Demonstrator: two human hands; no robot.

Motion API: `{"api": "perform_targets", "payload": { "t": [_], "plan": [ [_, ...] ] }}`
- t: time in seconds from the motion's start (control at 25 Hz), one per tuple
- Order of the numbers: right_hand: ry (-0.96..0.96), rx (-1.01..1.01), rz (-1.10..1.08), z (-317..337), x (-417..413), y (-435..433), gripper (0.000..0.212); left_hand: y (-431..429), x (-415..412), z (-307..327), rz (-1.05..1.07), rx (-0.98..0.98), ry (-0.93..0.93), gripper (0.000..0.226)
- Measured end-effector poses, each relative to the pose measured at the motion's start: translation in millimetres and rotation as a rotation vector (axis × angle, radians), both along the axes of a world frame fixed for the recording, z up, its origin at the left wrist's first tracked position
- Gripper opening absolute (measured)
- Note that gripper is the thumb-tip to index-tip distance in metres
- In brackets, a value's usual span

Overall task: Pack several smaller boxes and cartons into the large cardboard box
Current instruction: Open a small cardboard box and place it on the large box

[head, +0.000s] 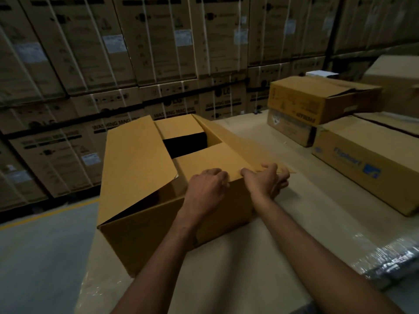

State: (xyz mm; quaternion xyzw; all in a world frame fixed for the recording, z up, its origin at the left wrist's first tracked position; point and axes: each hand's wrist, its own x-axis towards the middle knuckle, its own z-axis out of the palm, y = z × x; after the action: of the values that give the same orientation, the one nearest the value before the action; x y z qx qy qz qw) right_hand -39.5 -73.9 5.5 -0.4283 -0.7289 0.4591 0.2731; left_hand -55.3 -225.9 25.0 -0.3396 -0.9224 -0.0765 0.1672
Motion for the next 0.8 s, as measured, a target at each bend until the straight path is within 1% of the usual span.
{"api": "perform_targets", "payload": {
  "t": [0.08, 0.12, 0.16, 0.2, 0.32, 0.4, 0.48, 0.52, 0.56, 0.64, 0.68, 0.72, 0.8],
  "plan": [
    [0.101, -0.358, -0.020, 5, -8, 7, 0.067, 4, -4, -2, 0.015, 0.015, -0.026, 0.041],
    [0.168, -0.446, 0.003, 7, -11, 10, 0.068, 6, -6, -1, 0.023, 0.025, -0.042, 0.042],
    [0.228, -0.457, 0.031, 8, -14, 12, 0.068, 8, -8, 0, 0.028, 0.037, -0.057, 0.042],
    [0.272, -0.405, 0.053, 9, -15, 13, 0.067, 9, -10, 2, 0.028, 0.052, -0.069, 0.041],
    [0.370, -0.070, 0.113, 12, -10, 10, 0.063, 10, -10, 7, 0.046, 0.184, -0.158, 0.044],
    [0.398, 0.216, 0.163, 18, -6, 7, 0.051, 11, -10, 14, 0.074, 0.364, -0.252, 0.052],
    [0.403, 0.521, 0.228, 24, -4, 5, 0.032, 13, -7, 28, 0.086, 0.605, -0.356, 0.065],
    [0.419, 0.643, 0.291, 24, -4, 5, 0.027, 15, -6, 36, 0.076, 0.720, -0.410, 0.070],
    [0.433, 0.721, 0.363, 25, -4, 4, 0.024, 18, -4, 42, 0.065, 0.812, -0.448, 0.074],
    [0.423, 0.786, 0.462, 23, -4, 1, 0.020, 21, 0, 50, 0.100, 0.927, -0.480, 0.077],
    [0.425, 0.789, 0.476, 22, -2, -1, 0.019, 23, 2, 50, 0.141, 0.981, -0.503, 0.070],
    [0.432, 0.769, 0.478, 21, -1, -1, 0.021, 25, 2, 48, 0.173, 1.047, -0.530, 0.057],
    [0.409, 0.668, 0.519, 11, 3, -6, 0.028, 20, 7, 38, 0.260, 1.157, -0.575, 0.027]
  ]
}}
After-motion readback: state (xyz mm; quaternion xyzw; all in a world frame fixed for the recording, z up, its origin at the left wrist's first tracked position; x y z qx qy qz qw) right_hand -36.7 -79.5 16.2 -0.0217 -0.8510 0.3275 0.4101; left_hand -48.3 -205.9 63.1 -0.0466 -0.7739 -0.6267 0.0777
